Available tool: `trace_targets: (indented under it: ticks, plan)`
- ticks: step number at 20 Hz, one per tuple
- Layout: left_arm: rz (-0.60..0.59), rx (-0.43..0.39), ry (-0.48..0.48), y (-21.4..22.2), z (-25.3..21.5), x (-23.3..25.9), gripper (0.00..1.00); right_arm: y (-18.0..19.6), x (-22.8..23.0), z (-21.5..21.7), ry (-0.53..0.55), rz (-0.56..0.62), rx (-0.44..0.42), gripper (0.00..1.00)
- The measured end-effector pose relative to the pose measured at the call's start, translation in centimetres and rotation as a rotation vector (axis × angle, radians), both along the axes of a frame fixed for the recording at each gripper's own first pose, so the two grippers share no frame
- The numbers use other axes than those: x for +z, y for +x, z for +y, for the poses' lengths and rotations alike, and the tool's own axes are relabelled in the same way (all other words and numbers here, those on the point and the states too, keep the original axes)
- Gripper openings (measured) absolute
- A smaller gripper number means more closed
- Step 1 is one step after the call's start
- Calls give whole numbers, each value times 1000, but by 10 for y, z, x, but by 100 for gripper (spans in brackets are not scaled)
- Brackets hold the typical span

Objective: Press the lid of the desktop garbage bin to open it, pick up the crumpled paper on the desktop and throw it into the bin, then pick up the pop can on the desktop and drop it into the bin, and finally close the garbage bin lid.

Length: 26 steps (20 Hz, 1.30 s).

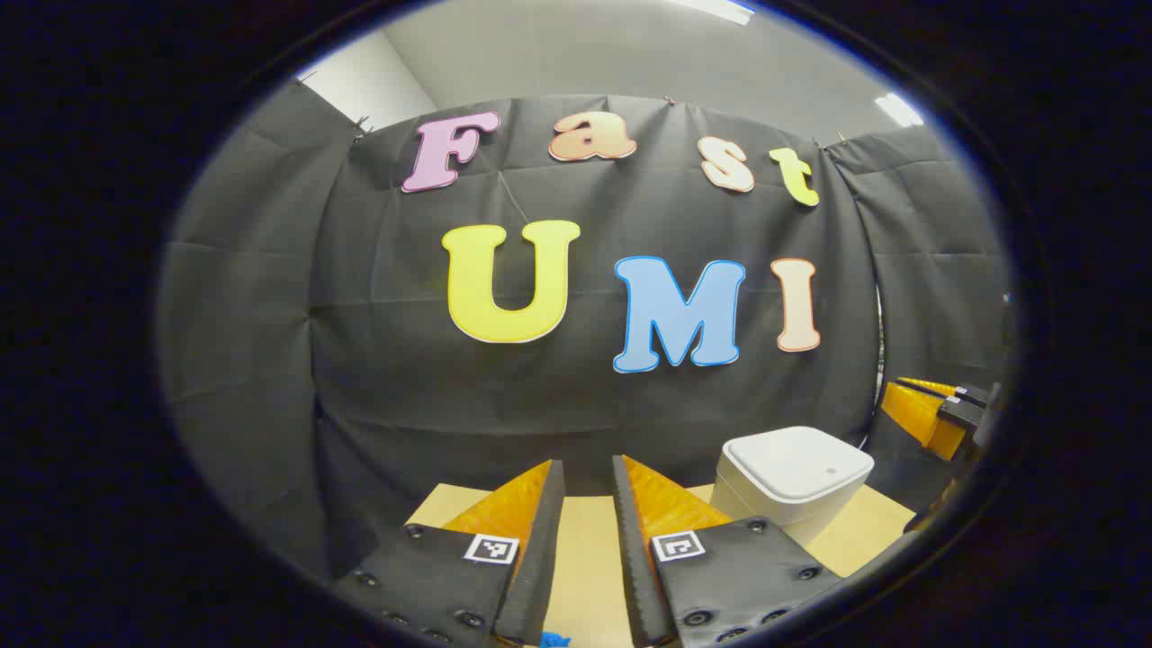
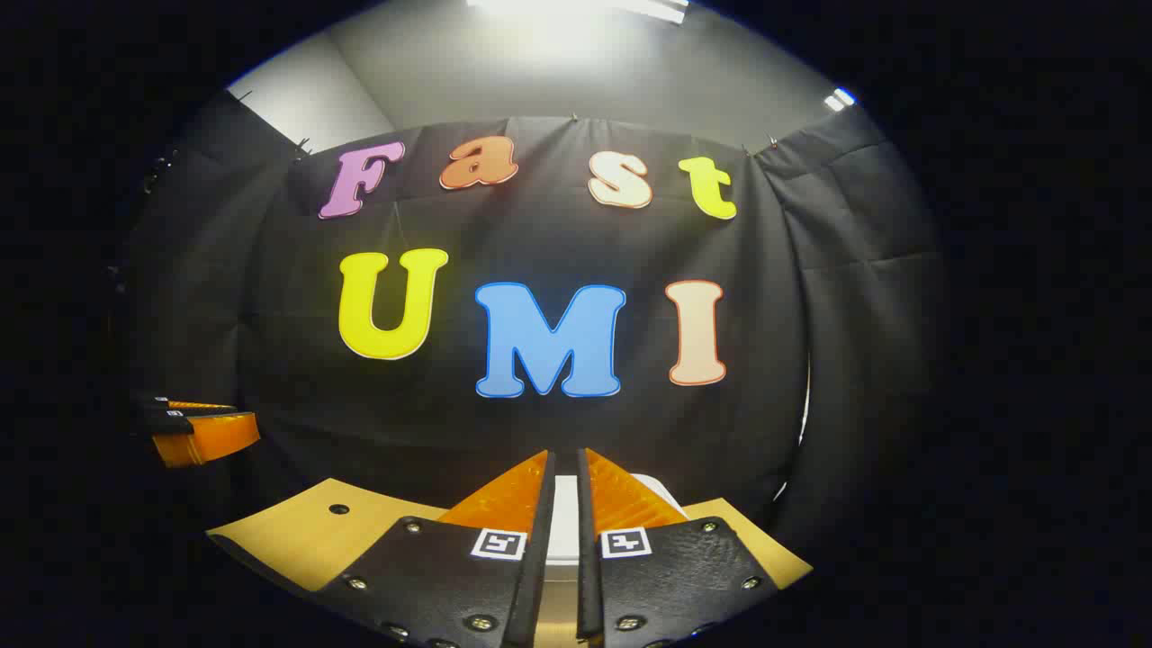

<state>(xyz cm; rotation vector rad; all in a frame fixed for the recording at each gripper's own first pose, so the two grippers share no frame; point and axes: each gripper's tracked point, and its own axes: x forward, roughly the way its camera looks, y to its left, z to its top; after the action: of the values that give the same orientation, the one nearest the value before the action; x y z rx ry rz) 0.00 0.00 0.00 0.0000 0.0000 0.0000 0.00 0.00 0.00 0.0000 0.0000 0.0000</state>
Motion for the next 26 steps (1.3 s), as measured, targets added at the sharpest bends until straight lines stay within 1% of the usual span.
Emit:
trace_targets:
  ticks: [2,3,4,5,6,7,8,11,12,14,16,17,20,24,26]
  plan:
    - [-7,13,-10,-2,-1,3,19,-2,-6,-1,-1,23,5,16]
    - [0,19,-14,-6,0,0,12,-2,-7,0,-2,26,10,16]
    - [1,19,-22,-9,-1,-2,9,-7,-5,2,-5,24,21,16]
    - [1,21,-29,-10,0,-2,7,0,-6,-6,-4,21,1,16]
    - [3,24,-33,-11,-1,-2,7,-2,-3,-2,-1,16,12,7]
    - [4,37,-35,-12,1,-2,7,-2,-3,-2,-1,13,15,7]
    - [4,31,-41,-13,0,-3,7,-3,-2,-1,-1,7,20,6]
    - [1,30,-45,-15,-5,-2,36,-5,2,1,-8,2,47,6]
    - [-3,19,-47,-17,-8,-3,43,-4,1,4,-3,-2,68,0]
    - [-10,19,-44,-20,-9,0,57,-6,2,9,1,2,97,2]
    - [-16,13,-46,-21,-13,2,72,-9,-1,15,-18,15,140,2]
    - [-18,13,-47,-21,-15,1,82,-12,-1,21,-28,16,158,2]
    - [-20,17,-49,-22,-15,2,95,-13,0,27,-42,19,181,2]
    - [-28,26,-46,-27,-15,4,100,-12,2,28,-24,23,184,2]
    - [-32,34,-40,-28,-13,5,100,-9,3,26,-17,23,179,2]
